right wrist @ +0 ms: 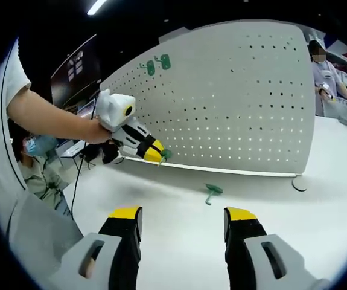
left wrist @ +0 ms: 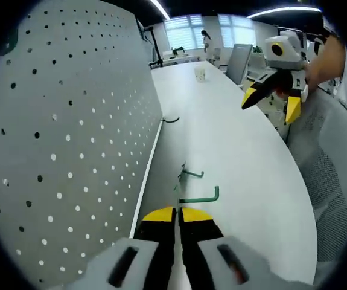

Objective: Insert the hook assembly into the mounting plate slot until the hook locks in place.

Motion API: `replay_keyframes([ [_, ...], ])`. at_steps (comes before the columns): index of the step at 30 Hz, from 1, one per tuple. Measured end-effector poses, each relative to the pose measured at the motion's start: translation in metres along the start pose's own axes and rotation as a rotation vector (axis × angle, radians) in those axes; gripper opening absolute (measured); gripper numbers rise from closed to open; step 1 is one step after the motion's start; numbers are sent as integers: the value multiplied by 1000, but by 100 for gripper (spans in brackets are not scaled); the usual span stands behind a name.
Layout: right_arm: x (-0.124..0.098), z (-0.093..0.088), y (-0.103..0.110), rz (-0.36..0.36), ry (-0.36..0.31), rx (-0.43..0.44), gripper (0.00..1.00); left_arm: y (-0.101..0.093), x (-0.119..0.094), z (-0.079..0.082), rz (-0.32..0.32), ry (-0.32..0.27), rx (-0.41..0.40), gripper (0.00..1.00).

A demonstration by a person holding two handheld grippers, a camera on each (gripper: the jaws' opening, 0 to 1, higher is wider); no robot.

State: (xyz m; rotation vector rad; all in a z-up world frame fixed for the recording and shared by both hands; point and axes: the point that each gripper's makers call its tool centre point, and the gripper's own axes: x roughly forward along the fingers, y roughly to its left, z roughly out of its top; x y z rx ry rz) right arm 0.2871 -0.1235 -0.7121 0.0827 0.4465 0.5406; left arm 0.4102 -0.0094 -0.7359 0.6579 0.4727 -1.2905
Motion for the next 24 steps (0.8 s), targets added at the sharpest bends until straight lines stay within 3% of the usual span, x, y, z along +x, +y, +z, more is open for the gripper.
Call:
replay_keyframes([
  [24,-1,11,9,29,-46,-30,56,-8,-69,38,180,-232,-175,2],
])
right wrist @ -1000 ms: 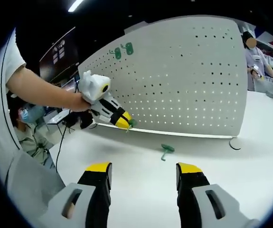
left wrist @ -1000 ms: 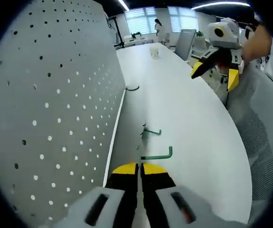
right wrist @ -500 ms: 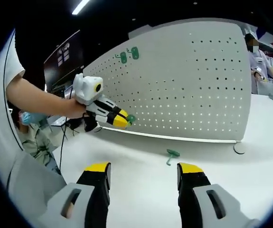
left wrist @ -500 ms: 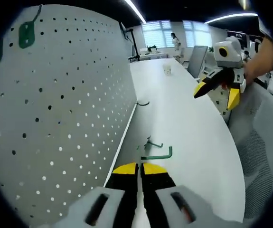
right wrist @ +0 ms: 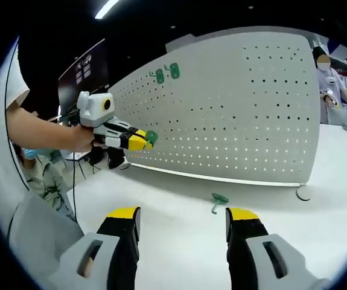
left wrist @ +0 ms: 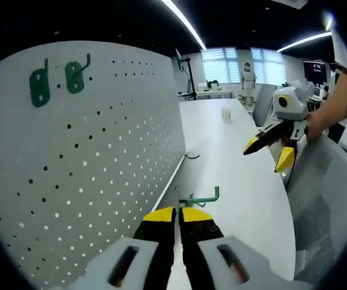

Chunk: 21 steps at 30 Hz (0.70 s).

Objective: Insert the hook assembly into the mounting plate slot until the hook locks in place.

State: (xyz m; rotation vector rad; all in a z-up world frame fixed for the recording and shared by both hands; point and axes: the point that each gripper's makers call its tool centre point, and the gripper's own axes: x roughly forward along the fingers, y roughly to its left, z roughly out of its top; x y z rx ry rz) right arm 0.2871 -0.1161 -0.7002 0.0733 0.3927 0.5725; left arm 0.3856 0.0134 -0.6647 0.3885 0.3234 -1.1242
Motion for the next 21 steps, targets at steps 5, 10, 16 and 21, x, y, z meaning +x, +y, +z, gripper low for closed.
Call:
replay_keyframes([
  [5,-1,1,1,6,-3,5,55,-3,-11,5,18,-33,-2,2],
  [10,-1,1,2,10,-6,9,55,-4,-20,12,38,-67,-38,2],
  [16,-2,4,1,9,-18,21,55,-8,-34,25,78,-143,-72,2],
  [21,-1,5,3,14,-21,19,54,-12,-46,31,113,-200,-132,2],
])
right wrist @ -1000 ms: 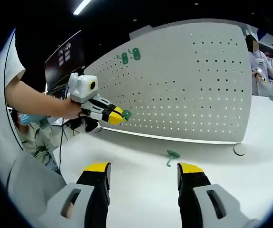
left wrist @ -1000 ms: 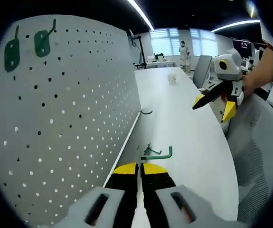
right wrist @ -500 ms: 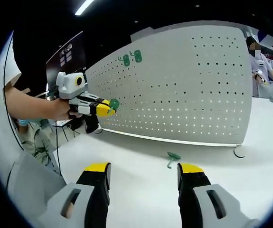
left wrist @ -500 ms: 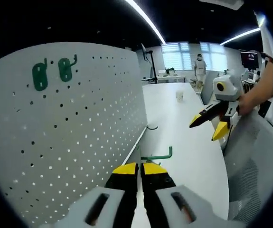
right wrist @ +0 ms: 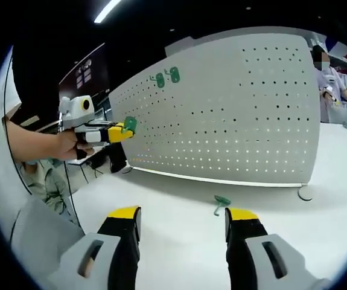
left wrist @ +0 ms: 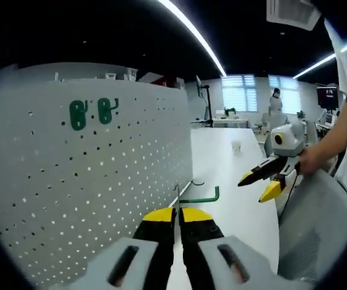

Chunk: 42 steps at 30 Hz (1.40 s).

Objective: Insert the hook assembly into the mounting plate slot until the hook locks in place.

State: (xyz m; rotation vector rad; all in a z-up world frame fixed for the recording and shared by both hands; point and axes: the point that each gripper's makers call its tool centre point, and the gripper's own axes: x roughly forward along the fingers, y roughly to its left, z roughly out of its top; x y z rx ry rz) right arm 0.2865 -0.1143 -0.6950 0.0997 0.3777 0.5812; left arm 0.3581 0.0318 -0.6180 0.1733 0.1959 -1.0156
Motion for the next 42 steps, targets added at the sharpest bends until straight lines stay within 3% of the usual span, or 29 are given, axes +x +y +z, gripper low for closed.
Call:
replay_keyframes([
  [3,0,0,0,2,0,1,54,-1,-7,5,17,-34,-31,2],
  [7,0,0,1,3,-1,4,54,-3,-23,25,58,-135,-85,2],
  [12,0,0,2,7,-2,5,54,-10,-35,36,56,-177,-83,2],
  [17,-1,2,2,5,-5,2,53,-12,-49,45,102,-228,-113,2],
  [32,-1,3,4,12,-11,-11,53,-12,-53,39,128,-220,-127,2],
  [34,-3,7,5,15,-28,-12,53,-13,-52,38,126,-222,-132,2],
  [38,-6,27,13,48,-128,-44,52,-13,-51,36,127,-215,-135,2],
  [42,-15,56,32,120,-268,-97,50,-12,-49,32,136,-210,-138,2],
])
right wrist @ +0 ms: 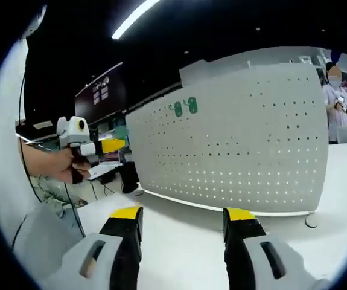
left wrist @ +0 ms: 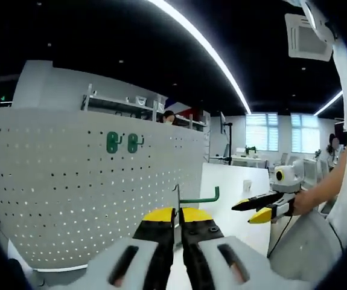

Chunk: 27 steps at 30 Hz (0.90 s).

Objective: Insert the hook assembly into the mounting plate slot until the hook locks in place.

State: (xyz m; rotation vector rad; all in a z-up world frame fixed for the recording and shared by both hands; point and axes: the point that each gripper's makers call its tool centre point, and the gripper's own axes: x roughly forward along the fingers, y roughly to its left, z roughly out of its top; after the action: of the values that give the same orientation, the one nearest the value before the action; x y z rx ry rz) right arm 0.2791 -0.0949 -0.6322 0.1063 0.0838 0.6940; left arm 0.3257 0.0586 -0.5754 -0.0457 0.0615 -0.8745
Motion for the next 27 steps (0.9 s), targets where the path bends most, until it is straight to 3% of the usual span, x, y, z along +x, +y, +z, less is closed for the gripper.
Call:
replay_keyframes([
  [4,-1,18,17,71,-88,2,46,1,2,-1,3,2,0,2],
  [19,-1,26,24,90,-105,53,41,2,3,-1,20,-5,-13,2],
  [27,6,36,31,89,-130,52,37,-4,10,-10,27,31,13,2],
])
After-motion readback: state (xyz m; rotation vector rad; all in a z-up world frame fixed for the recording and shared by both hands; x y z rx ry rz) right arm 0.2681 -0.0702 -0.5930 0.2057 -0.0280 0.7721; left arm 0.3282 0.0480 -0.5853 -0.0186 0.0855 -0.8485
